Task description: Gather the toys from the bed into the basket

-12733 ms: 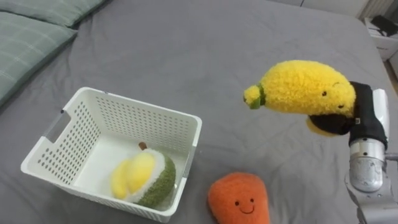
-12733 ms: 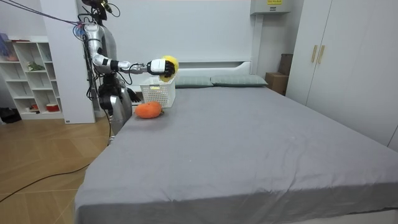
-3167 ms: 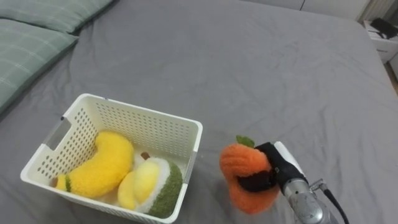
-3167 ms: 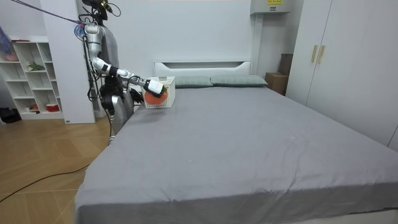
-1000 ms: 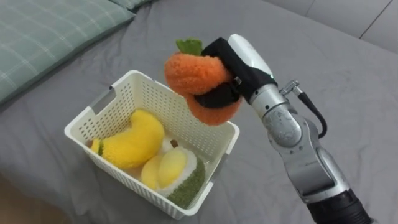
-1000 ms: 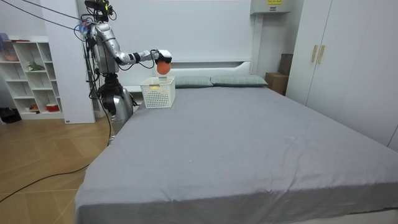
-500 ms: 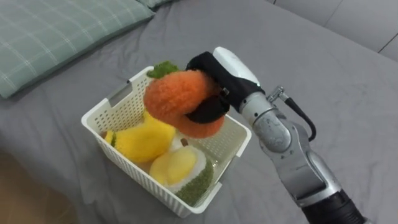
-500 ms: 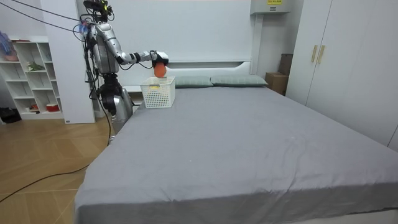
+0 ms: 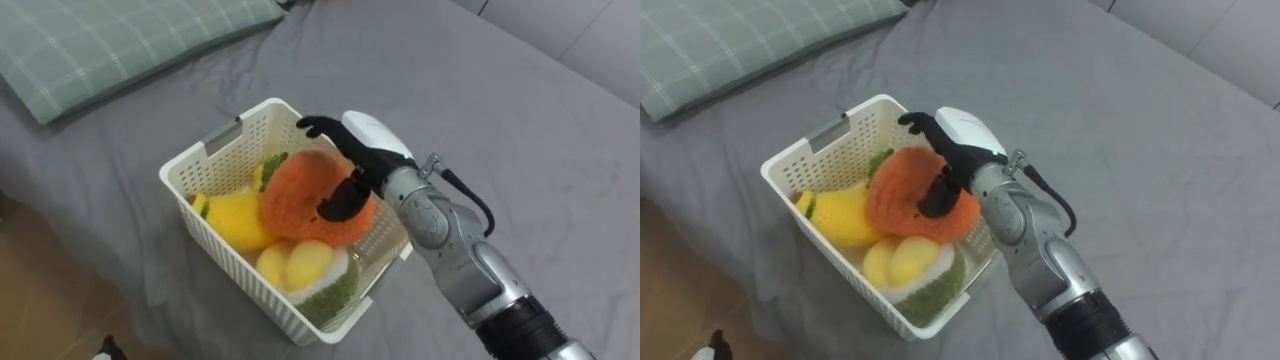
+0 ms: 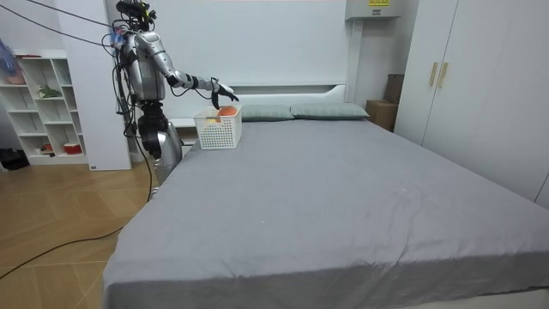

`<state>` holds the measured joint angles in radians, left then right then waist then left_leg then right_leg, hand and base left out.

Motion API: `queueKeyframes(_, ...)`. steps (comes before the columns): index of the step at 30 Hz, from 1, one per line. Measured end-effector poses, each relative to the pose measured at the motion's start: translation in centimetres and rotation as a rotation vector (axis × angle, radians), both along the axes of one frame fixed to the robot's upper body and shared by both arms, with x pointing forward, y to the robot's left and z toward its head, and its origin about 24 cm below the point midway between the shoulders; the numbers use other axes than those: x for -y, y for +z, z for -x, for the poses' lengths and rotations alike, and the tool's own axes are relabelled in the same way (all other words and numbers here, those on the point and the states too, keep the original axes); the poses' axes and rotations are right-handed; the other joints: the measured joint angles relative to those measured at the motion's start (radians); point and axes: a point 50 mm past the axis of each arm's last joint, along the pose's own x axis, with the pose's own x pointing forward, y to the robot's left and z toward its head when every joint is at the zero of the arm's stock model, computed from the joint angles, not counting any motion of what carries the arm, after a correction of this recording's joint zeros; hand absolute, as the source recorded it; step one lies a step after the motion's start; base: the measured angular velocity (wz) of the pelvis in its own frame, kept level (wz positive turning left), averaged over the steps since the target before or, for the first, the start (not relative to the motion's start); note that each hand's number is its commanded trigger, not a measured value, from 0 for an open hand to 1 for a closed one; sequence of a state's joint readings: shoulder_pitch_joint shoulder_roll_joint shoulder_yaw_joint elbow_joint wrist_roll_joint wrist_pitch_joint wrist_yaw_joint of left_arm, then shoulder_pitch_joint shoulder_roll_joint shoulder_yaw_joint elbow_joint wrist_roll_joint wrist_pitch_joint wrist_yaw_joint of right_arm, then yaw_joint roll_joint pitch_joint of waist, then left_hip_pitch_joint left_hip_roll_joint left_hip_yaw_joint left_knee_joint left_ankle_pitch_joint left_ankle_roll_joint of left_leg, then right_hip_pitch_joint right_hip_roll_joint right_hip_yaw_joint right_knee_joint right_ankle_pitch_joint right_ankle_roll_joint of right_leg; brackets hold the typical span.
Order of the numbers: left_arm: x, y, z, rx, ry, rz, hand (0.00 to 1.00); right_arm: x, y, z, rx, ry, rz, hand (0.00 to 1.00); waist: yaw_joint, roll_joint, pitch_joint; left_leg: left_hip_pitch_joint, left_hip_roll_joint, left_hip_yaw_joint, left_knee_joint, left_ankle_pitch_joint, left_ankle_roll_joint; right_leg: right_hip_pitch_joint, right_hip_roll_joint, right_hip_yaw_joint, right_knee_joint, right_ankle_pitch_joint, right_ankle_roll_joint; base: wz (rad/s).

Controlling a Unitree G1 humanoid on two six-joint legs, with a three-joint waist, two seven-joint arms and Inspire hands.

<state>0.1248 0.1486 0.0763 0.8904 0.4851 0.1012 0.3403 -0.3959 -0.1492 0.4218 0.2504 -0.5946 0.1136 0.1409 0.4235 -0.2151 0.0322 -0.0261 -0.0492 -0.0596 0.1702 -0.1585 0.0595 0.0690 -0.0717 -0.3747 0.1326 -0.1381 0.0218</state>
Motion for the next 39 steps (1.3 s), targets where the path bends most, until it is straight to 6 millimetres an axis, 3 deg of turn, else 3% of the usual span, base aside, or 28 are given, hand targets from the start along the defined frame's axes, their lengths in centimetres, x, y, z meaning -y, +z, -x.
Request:
queueKeyframes(21, -0.33, -0.08, 0.41, -0.024, -0.012, -0.01, 0.0, -0.09, 0.15, 0.03, 0.024, 0.004, -0.008, 0.0, -0.004, -0.006, -0.0016, -0.032, -0.009, -0.033, 0.034, 0.0, 0.0, -0.001, -0.003, -0.039, 0.0, 0.0, 0.0, 0.05)
queueKeyframes(29, -0.37, 0.12, 0.13, -0.01, -0.024, -0.031, 0.0, -0.02, -0.24, 0.27, 0.013, 0.003, -0.004, 0.0, -0.013, -0.005, -0.0017, -0.031, -0.011, -0.031, 0.037, 0.002, 0.001, 0.001, -0.006, -0.031, 0.001, 0.0, 0.0, 0.0)
queueKeyframes(33, -0.44, 0.11, 0.28, -0.014, -0.022, -0.032, 0.0, 0.34, -0.72, 0.52, -0.001, -0.004, 0.001, 0.0, -0.02, -0.003, -0.0016, -0.021, -0.011, -0.023, 0.037, 0.002, 0.002, 0.004, -0.005, -0.007, 0.001, 0.0, 0.0, -0.03)
queueKeyframes(39, -0.26, 0.12, 0.07, -0.008, -0.026, -0.028, 0.0, 0.84, -0.48, 0.36, 0.017, -0.018, -0.007, 0.0, -0.07, 0.007, -0.0049, -0.013, -0.011, -0.016, 0.035, 0.002, 0.003, 0.009, -0.004, 0.025, 0.002, 0.001, 0.001, -0.04)
